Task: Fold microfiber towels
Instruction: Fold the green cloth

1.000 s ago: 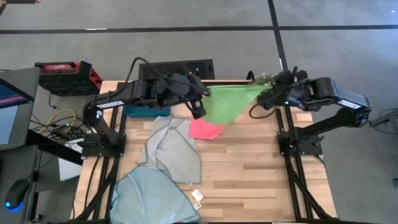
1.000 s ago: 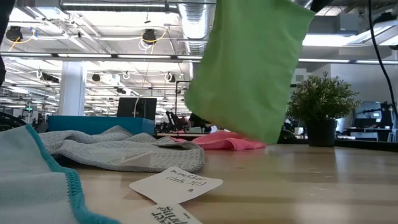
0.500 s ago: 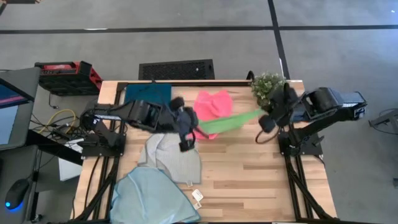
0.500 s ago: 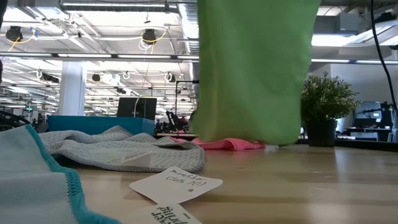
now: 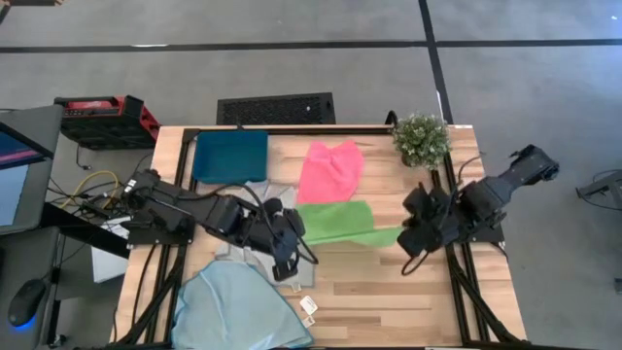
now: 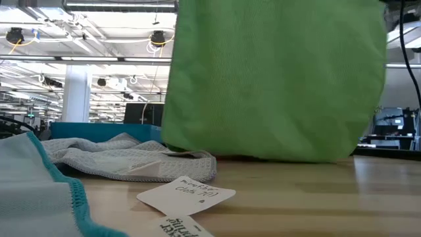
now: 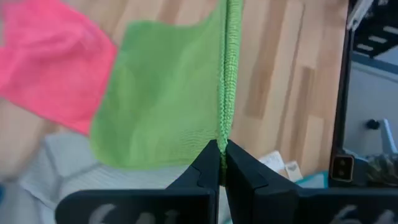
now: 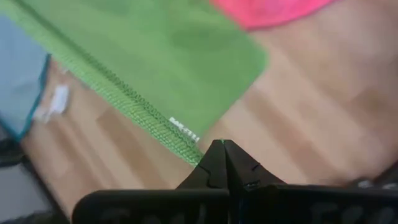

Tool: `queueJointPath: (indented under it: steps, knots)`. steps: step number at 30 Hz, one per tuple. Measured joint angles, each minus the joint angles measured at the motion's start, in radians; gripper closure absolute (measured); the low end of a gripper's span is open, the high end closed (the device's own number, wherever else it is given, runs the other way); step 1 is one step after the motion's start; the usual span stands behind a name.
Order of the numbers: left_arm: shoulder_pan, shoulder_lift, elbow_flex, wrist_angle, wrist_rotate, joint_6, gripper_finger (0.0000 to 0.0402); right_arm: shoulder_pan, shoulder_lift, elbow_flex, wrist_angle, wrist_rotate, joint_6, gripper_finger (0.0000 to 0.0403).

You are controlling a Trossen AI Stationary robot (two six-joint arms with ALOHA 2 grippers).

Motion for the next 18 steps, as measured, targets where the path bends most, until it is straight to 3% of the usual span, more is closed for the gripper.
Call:
queueJointPath:
  steps: [13,18]
  knots:
    - [-0.033,0.000,-0.253,0.178,0.187,-0.115,0.0401,0.035,0.201,-0.058,0.153,-0.156,-0.001,0.0403]
    - [-0.033,0.000,-0.320,0.215,0.207,-0.143,0.0401,0.020,0.288,-0.058,0.172,-0.190,-0.007,0.0402]
